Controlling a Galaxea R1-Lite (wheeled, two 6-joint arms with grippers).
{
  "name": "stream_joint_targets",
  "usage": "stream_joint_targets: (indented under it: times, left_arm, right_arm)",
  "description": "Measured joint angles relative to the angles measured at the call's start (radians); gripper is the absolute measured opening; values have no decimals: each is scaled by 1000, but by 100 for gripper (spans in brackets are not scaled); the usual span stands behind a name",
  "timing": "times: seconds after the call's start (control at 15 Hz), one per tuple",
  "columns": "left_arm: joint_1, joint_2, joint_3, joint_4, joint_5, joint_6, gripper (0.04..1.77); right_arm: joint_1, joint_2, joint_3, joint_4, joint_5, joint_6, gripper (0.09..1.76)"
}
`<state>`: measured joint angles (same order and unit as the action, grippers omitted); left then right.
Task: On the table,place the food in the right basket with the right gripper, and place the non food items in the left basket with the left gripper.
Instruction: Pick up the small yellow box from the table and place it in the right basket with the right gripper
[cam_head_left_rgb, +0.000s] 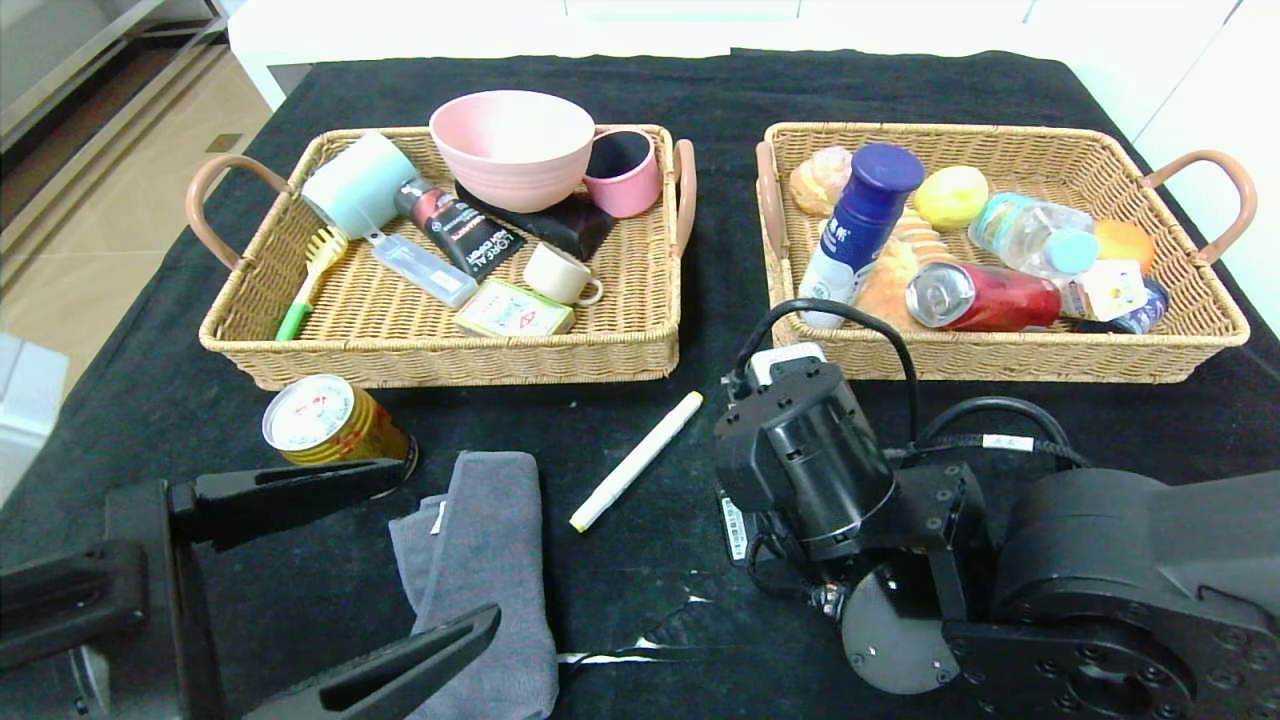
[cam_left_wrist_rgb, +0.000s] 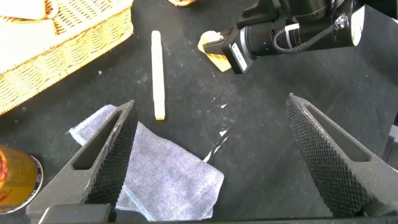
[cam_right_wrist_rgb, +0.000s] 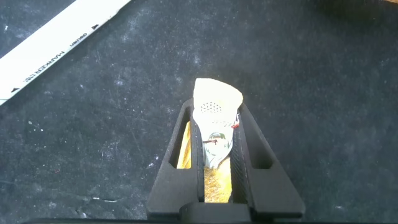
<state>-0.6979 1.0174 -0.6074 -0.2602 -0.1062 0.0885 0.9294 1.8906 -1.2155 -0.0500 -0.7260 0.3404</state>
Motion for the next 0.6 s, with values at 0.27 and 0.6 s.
stream_joint_targets:
  times: [0.27,0.6]
  left_arm:
    - [0,1,0,0,-1,0,172]
    - [0,0,0,0,0,0,172]
  right_arm:
    - [0,1,0,0,-2,-1,35]
    - [6,-23,2,13,-4,-11,35]
